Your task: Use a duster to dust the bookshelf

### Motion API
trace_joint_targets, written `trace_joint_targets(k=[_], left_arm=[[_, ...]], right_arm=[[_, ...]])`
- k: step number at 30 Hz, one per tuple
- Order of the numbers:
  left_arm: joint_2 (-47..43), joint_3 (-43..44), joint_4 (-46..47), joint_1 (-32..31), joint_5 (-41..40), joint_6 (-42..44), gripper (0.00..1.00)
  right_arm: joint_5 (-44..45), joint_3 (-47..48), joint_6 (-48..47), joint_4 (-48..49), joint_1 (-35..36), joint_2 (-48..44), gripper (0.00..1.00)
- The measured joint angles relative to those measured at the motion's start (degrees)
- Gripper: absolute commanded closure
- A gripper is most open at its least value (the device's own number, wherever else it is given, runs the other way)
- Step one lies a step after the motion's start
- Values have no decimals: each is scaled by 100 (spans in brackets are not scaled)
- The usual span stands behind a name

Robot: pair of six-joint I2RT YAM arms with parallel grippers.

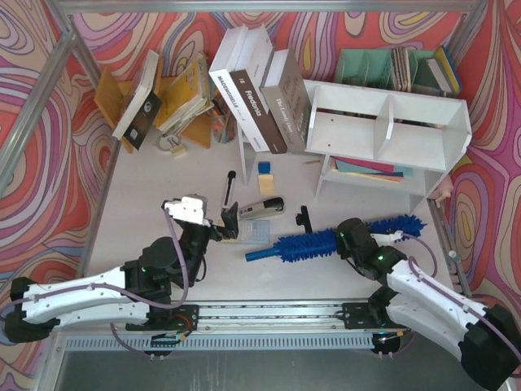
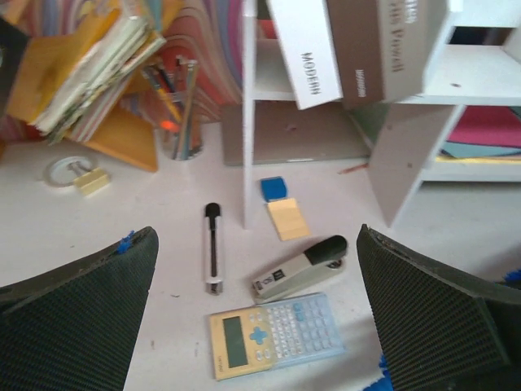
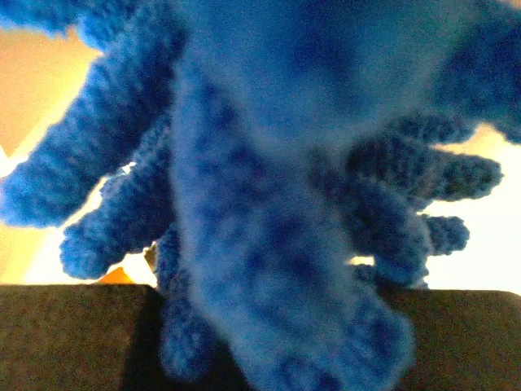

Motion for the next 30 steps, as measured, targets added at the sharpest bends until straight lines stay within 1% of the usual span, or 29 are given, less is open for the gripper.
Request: trace_joint_targets(k=[5, 7, 9, 16, 19, 21, 25, 30], left_arm=[[-20, -98, 179, 256, -411, 24, 2], [-79, -133, 177, 389, -507, -20, 2], [-138, -142, 170, 535, -568, -94, 2], [-184, -142, 96, 1075, -662, -417, 2], [-122, -138, -122, 1329, -535, -643, 2], [-9, -105, -315, 1528, -433, -815, 2], [350, 111, -732, 2013, -269, -1172, 2], [691, 304, -1248, 2887, -81, -1799, 2]], right_arm=[[-83, -103, 96, 212, -52, 297, 68], [-136, -111, 127, 319, -63, 385, 62], [-164, -114, 157, 391, -63, 450, 55], [-260, -127, 295, 409, -70, 452, 16], [-249, -127, 293, 343, -72, 330, 5], [-210, -103, 229, 179, -72, 210, 2], [31, 173, -111, -315, -72, 20, 1], [544, 713, -1152, -610, -72, -162, 1]])
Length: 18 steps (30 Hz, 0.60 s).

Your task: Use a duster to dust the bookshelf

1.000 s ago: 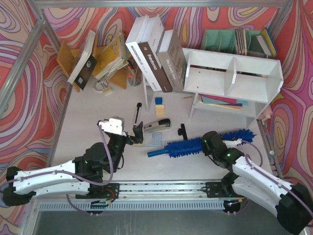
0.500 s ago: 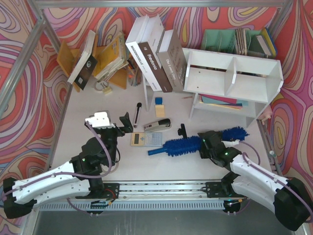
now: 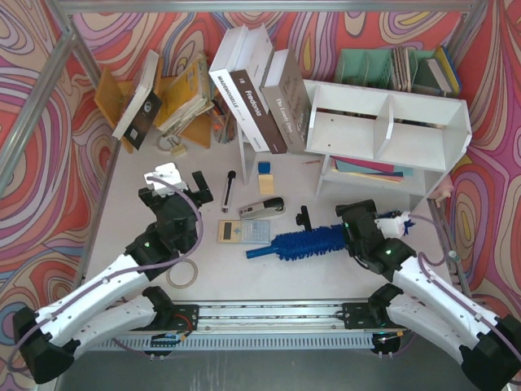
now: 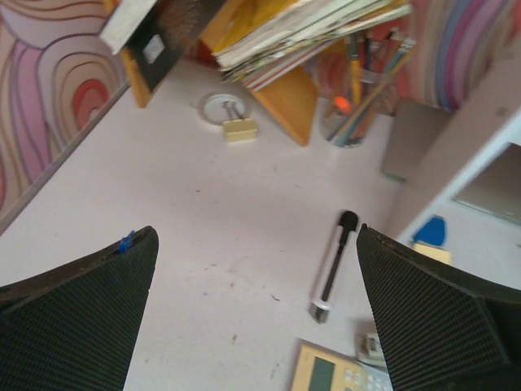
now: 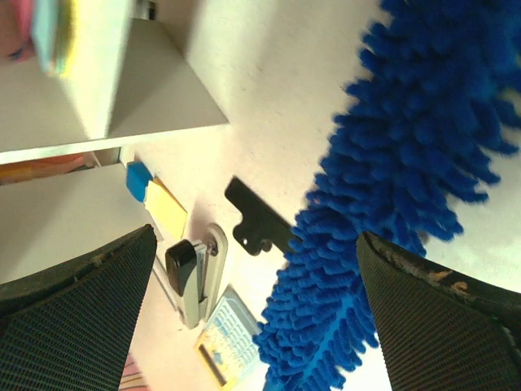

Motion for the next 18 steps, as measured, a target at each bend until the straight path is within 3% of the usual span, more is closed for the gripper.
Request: trace_joint_targets(k=[7, 12, 18], left_arm=[[691, -4, -94, 892, -37, -319, 2], [1283, -520, 1023, 1126, -105, 361, 1], [1687, -1370, 2282, 1692, 179, 1156, 2]], right_arm=[[839, 719, -2719, 341, 0, 267, 1], [1093, 710, -5230, 1499, -2, 463, 1], [841, 398, -7200, 2909, -319, 874, 1]])
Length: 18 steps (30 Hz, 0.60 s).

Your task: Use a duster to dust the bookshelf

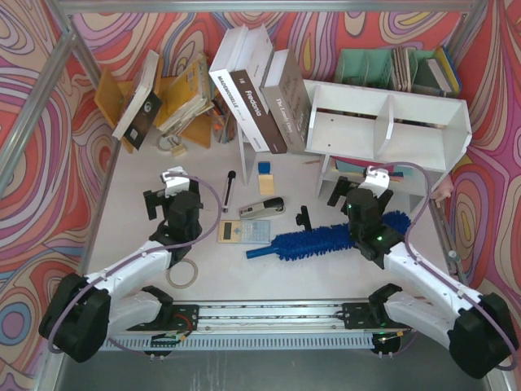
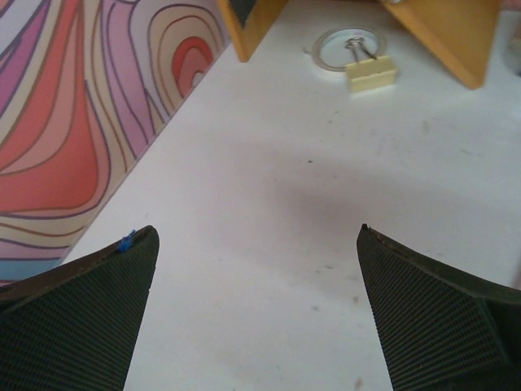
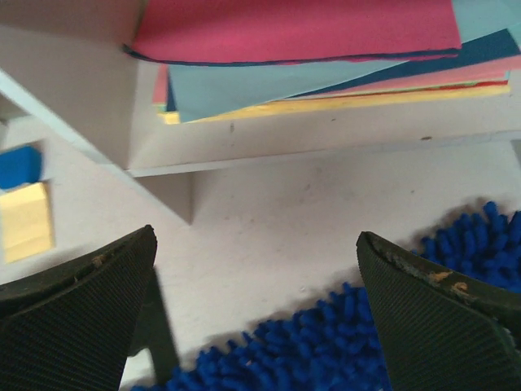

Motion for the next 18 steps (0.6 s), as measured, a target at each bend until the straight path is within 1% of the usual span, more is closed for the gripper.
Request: trace_joint_targets(k=[4, 8, 15, 18], left_arm=[[50, -212, 376, 553, 271, 72, 2], [326, -420, 846, 1001, 603, 70, 2], [1329, -1069, 2129, 1462, 1222, 162, 2], [1495, -1346, 2638, 1596, 1419, 251, 2]], right_arm=[[-286, -225, -566, 610, -437, 385, 1], [-472, -533, -942, 1169, -675, 767, 1], [-662, -955, -1344, 2166, -979, 1445, 1], [-769, -1123, -1486, 2688, -1064, 1635, 1]])
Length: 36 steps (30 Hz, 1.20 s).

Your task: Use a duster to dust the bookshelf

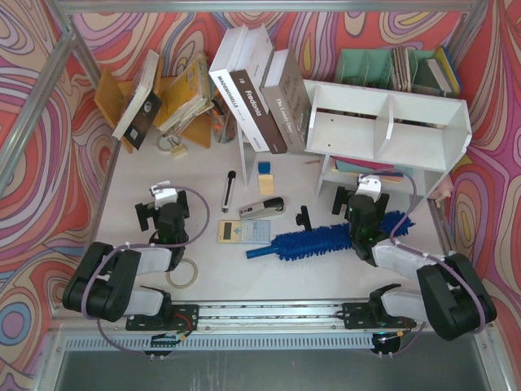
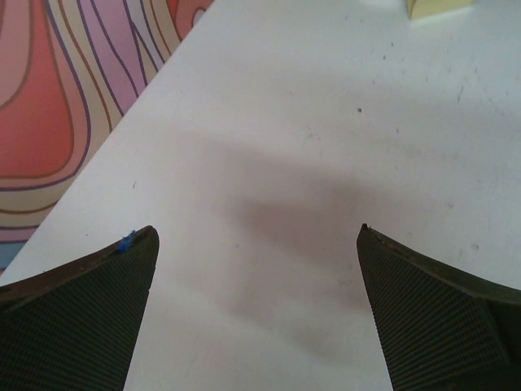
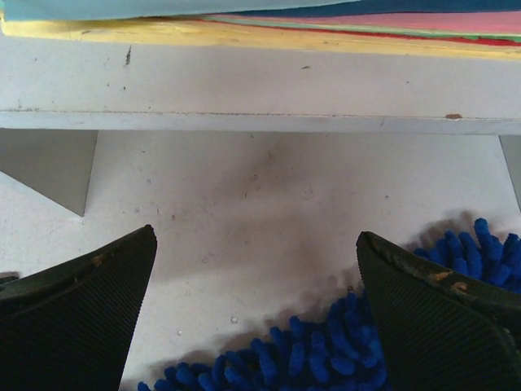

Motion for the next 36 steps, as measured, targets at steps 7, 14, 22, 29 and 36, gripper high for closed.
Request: trace_joint_targets(k=[7, 14, 22, 29, 36], left_arm=[[422, -94, 1185, 433, 514, 55, 2], [839, 9, 1252, 876, 1386, -31, 2], [992, 411, 774, 1222, 2055, -275, 2], [997, 496, 511, 1290, 2124, -420, 2], [997, 678, 205, 1342, 2124, -509, 2]], right_arm=[[-173, -310, -374, 1274, -66, 841, 1], [-505, -439, -866, 2269, -118, 1054, 1], [-1132, -461, -1416, 3300, -273, 1681, 1], [-1888, -463, -1506, 4006, -695, 2155, 1], [-2133, -463, -1495, 4236, -769, 2323, 1]])
